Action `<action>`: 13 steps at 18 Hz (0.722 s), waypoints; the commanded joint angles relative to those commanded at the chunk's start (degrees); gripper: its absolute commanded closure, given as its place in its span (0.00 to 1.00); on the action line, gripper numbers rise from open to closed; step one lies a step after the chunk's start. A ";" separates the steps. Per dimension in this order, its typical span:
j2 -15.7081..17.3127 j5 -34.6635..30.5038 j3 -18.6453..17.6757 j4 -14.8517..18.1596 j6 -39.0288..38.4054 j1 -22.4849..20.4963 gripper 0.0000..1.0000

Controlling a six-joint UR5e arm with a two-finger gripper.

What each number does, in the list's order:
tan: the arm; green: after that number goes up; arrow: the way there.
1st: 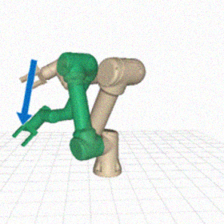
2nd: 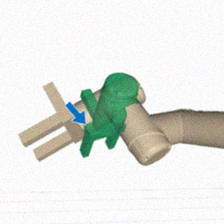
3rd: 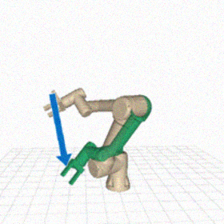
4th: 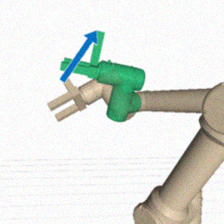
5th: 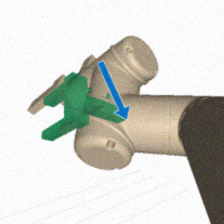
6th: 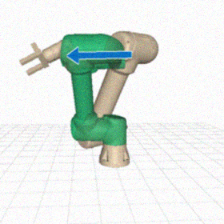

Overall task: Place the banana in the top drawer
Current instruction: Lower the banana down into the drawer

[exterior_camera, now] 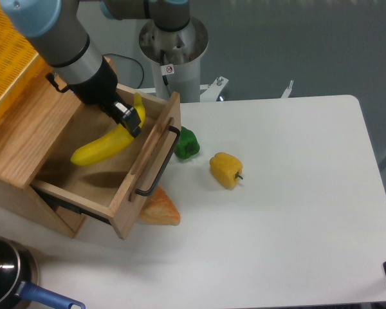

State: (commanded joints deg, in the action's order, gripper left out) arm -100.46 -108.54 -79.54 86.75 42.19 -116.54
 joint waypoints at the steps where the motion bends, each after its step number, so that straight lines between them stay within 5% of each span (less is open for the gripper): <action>1: 0.00 0.09 0.09 0.00 -0.09 0.00 0.83; 13: -1.58 -0.26 -0.09 -0.44 -2.55 1.40 0.82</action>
State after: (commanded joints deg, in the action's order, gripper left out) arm -102.04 -108.81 -79.63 86.31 39.64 -115.14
